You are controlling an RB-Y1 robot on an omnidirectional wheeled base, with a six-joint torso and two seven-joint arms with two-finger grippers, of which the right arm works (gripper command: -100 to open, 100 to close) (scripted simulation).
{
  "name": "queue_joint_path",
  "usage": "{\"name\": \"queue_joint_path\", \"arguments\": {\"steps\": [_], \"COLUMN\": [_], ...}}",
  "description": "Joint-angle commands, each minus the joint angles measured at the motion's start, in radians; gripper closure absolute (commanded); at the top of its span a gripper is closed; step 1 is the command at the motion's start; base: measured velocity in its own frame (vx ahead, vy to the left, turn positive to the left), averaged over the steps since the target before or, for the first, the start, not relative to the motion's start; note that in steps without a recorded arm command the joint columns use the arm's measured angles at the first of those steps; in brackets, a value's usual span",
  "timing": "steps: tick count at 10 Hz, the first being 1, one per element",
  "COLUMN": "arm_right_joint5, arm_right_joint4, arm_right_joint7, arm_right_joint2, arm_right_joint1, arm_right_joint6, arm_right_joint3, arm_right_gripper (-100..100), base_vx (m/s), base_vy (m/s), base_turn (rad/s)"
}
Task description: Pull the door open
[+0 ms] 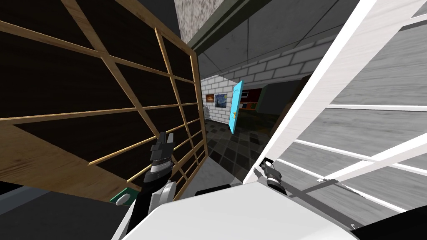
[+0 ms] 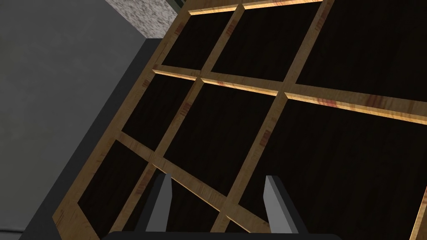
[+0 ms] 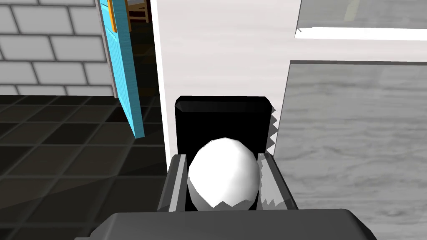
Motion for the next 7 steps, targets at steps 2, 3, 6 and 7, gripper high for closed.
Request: {"name": "queue_joint_path", "arguments": {"steps": [2,3,6,7], "arm_right_joint5": [0.000,0.000,-0.001,-0.002], "arm_right_joint4": [-0.001,-0.001,0.002,0.002], "arm_right_joint7": [0.001,0.001,0.005,0.007], "arm_right_joint2": [0.000,0.000,0.001,0.001], "arm_right_joint1": [-0.001,-0.001,-0.010,-0.015], "arm_right_joint6": [0.000,0.000,0.006,0.008], "arm_right_joint3": [0.000,0.000,0.008,0.011], "arm_right_gripper": [100,100,100,100], "base_vx": [-0.017,0.000,-0.110,-0.218], "base_vy": [0.003,0.000,0.013,0.036], "base_turn": [0.012,0.000,0.066,0.111]}}
